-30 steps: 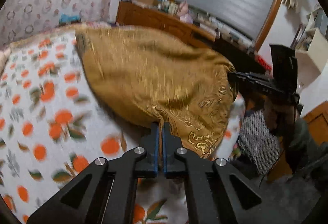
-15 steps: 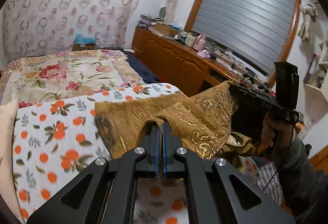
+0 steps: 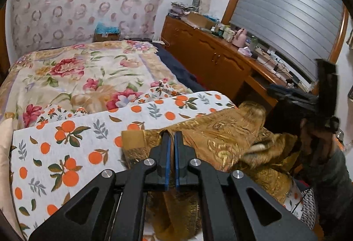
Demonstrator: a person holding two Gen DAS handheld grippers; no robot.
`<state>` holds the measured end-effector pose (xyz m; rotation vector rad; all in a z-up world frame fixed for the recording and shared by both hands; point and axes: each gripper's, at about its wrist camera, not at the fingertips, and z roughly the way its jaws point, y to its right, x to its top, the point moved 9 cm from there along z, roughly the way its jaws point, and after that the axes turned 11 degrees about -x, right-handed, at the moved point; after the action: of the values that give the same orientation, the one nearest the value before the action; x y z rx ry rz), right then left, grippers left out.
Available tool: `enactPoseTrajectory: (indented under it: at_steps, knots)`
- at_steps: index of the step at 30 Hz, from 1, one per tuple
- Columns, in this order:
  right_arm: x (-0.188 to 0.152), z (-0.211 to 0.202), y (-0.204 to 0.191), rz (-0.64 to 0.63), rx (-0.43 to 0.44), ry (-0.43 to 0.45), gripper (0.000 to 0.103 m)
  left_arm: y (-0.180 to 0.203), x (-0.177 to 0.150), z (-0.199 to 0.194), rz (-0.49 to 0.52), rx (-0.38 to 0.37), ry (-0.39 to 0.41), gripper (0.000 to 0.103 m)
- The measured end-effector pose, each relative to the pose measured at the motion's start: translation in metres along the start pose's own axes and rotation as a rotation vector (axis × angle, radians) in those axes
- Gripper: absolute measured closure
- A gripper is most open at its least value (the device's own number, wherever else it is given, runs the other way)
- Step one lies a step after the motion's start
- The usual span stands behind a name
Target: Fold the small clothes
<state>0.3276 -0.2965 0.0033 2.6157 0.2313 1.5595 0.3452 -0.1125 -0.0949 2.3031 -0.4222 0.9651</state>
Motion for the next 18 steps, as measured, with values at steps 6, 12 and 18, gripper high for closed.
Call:
enactPoseTrajectory:
  at_steps: [6,12,18]
  knots:
    - [-0.02,-0.067,-0.002,-0.015,0.014,0.044,0.047,0.004,-0.002,-0.001,0.052,0.011,-0.023,0.092]
    - [-0.08,-0.105,-0.036,-0.064,0.108,-0.052,0.047,0.013,0.007,-0.027,0.121,0.022,0.04,0.031]
    - [-0.142,-0.126,-0.076,-0.109,0.172,-0.167,0.047,0.023,0.001,-0.053,0.13,-0.01,0.071,0.015]
